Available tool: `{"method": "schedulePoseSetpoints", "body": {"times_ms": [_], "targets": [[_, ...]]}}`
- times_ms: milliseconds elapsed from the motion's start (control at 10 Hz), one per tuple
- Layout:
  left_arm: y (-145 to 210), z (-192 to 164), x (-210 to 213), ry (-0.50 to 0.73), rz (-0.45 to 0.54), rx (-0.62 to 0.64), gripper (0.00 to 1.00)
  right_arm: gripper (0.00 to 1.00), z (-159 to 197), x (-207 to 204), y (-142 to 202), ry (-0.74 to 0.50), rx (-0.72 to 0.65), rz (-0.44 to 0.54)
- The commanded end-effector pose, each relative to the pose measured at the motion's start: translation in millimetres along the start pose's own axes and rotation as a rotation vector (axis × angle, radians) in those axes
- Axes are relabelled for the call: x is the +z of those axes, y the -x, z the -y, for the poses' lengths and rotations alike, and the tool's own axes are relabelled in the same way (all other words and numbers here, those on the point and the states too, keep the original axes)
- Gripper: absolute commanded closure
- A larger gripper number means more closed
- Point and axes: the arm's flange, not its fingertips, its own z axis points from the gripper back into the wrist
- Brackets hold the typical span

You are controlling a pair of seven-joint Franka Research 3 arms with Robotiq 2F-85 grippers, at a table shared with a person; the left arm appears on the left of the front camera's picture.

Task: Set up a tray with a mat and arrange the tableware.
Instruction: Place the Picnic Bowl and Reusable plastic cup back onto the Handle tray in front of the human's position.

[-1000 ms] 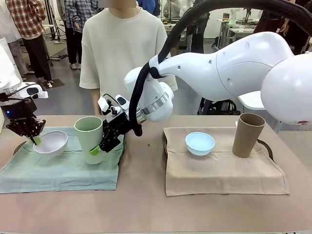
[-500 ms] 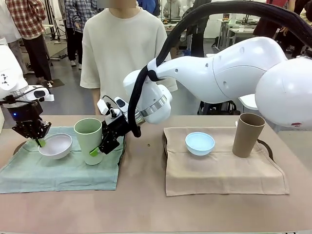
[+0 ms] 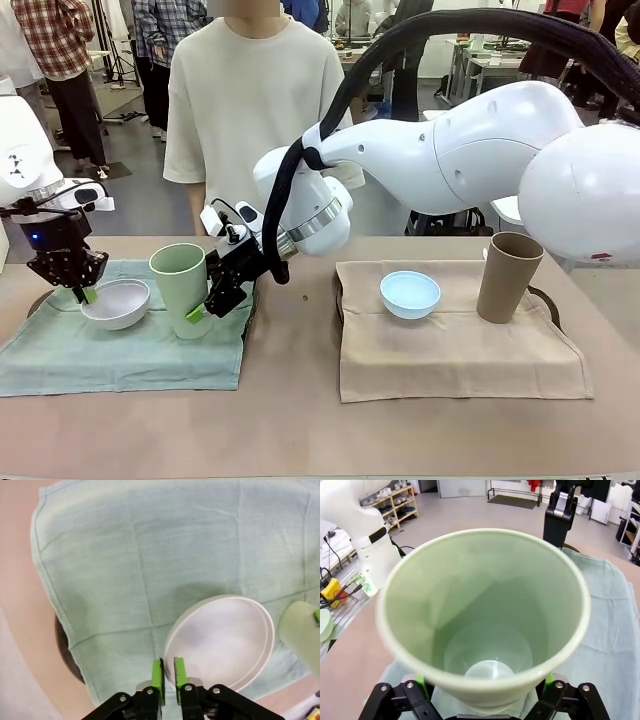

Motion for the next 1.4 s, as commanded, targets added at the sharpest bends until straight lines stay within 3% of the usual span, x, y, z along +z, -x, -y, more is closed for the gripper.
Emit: {"method": "schedulePoseSetpoints", "body": {"times_ms": [0,300,400,800,1100,1300], "targets": [[-4.2,3.8,1.1,-0.030,-0.021,0.013,0.03,0.00,0.8,1.9,0.4,0.004,-0.046,-0.017],[-3.1,2.7,3.3,-0.033,-0.027,0.015,0.00,0.00,-0.3,6.4,-1.3,-0.004,-0.134,-0.061],[-2.1,1.6,5.1,-0.027,-0.027,0.016,0.46,0.00,-2.1,14.4,-2.5,-0.003,-0.195,-0.104],[9.8,-7.5,24.8,0.016,-0.026,-0.010,0.06,0.00,-24.5,64.2,-7.9,0.059,-0.335,-0.222],[38.5,5.9,83.5,-0.009,0.052,-0.111,0.06,0.00,-76.3,123.1,-55.5,0.136,-0.684,-0.411],[48.0,30.5,116.4,-0.031,0.115,-0.178,0.06,0.00,-104.4,161.1,-88.0,0.253,-0.918,-0.464]]}}
